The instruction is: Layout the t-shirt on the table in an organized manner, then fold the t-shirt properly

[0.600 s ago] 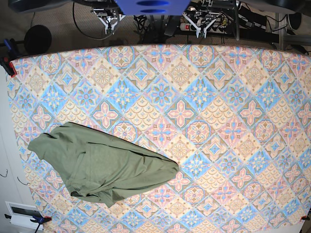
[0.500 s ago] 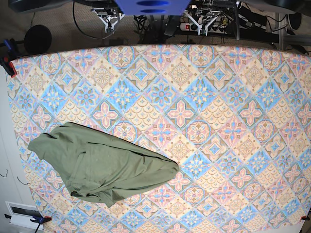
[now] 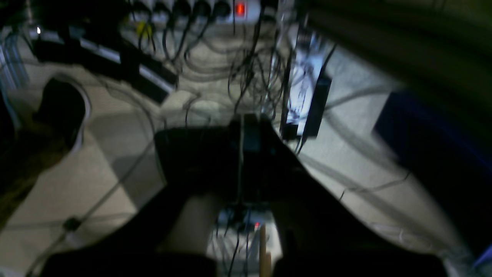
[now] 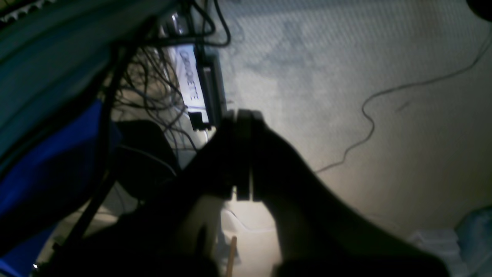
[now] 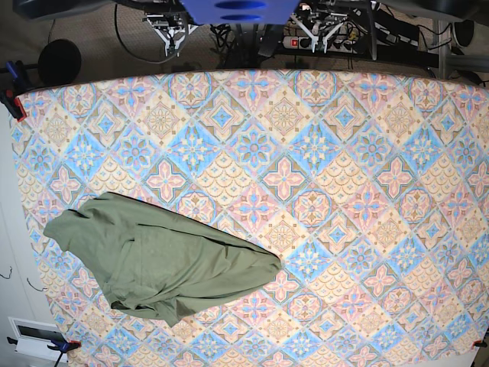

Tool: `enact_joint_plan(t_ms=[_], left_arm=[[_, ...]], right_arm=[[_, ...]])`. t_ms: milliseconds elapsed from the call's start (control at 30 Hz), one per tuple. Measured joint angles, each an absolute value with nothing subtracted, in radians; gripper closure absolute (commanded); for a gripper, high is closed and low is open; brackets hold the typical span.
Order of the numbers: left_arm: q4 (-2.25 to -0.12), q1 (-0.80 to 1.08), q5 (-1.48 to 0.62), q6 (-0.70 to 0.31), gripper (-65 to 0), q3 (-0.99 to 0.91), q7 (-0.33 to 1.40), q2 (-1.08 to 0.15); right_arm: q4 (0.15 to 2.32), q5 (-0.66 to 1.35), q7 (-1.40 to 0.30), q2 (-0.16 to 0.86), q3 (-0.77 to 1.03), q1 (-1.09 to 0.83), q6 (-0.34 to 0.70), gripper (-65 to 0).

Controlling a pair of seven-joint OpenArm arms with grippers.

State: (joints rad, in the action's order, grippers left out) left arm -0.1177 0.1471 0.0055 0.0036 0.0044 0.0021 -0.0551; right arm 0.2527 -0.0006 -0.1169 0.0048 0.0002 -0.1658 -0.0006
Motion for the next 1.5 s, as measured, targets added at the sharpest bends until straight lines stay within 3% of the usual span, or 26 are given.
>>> enact_joint_plan(t_ms=[167,400,700,1067,1300,1500], left_arm=[[-0.32,0.298,0.01,0.002,-0.1,0.005,0.007,-0.098],[-0.564,0.469,0.012,0.004,-0.1,0.005,0.003,-0.164],[-0.943,0.714,0.012,0.001,-0.1,0.01,0.015,-0.198],[-1.526,1.024,0.0,0.004,-0.1,0.0,0.027,-0.272],[-1.855,1.119,0.0,0.002,-0.1,-0.001,0.031,-0.313],[-2.065,1.119,0.0,0.001,-0.1,-0.017,0.145,-0.313]], right_arm=[[0.394,-0.002,-0.16,0.006,0.0,-0.316,-0.002,0.0],[0.653,-0.001,-0.129,0.084,0.007,-0.462,-0.006,0.0],[1.046,-0.001,-0.162,0.064,0.237,-0.738,-0.004,0.0],[1.51,0.01,-0.178,0.059,0.353,-0.955,0.001,0.0],[1.827,0.406,-0.401,0.057,0.499,-0.997,0.011,0.0],[1.977,0.636,-0.578,0.077,0.694,-0.981,0.011,0.0]])
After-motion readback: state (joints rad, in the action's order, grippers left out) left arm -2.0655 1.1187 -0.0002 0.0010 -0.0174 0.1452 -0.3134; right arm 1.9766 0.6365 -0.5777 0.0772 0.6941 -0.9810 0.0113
